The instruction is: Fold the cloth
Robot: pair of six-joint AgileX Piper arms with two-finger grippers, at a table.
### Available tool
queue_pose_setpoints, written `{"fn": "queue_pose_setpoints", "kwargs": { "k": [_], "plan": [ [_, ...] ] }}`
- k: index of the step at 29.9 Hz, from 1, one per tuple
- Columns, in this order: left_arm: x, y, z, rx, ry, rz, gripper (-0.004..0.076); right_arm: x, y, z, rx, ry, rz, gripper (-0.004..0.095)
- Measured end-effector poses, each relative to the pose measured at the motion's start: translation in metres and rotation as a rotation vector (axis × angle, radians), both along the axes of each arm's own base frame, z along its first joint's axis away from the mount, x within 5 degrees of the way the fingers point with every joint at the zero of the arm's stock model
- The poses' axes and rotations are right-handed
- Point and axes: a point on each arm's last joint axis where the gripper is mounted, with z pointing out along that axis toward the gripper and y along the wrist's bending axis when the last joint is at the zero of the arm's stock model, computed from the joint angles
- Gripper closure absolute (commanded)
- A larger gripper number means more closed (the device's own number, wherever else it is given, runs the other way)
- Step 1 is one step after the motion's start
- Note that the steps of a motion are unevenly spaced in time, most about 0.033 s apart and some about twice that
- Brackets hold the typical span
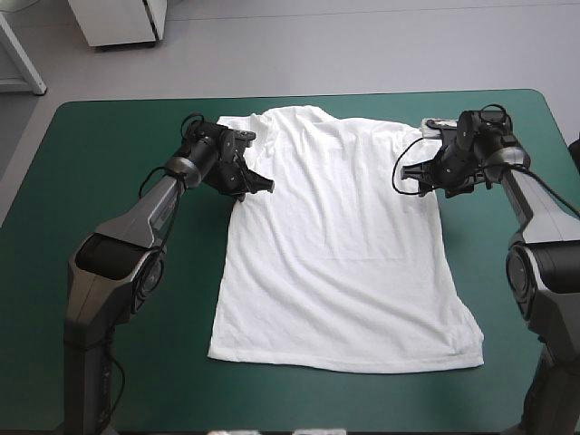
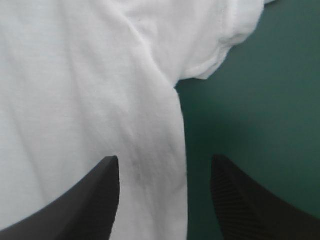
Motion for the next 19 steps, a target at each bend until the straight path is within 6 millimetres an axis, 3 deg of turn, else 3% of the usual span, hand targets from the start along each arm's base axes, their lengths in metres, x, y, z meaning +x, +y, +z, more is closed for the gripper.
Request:
{"fn": "queue_pose_setpoints", "kwargs": {
  "k": [6, 9, 12, 16, 19],
  "plan": [
    [0.000, 0.000, 0.000, 0.000, 0.000, 0.000, 0.0731, 0.012, 0.003, -0.031, 0.022, 0.034, -0.010, 0.0383],
    [0.000, 0.000, 0.000, 0.000, 0.000, 0.000, 0.0731, 0.014, 0.003, -0.032, 0.024, 0.028, -0.011, 0.0428],
    [0.000, 0.000, 0.000, 0.000, 0.000, 0.000, 0.0731, 0.015, 0.003, -0.034, 0.027, 0.031, -0.011, 0.0582],
    [0.000, 0.000, 0.000, 0.001, -0.001, -0.003, 0.0731, 0.017, 0.003, -0.037, 0.024, 0.034, -0.011, 0.0931],
    [0.000, 0.000, 0.000, -0.005, 0.001, -0.002, 0.0731, 0.017, 0.003, -0.037, 0.027, 0.037, -0.010, 0.0925]
  ]
}}
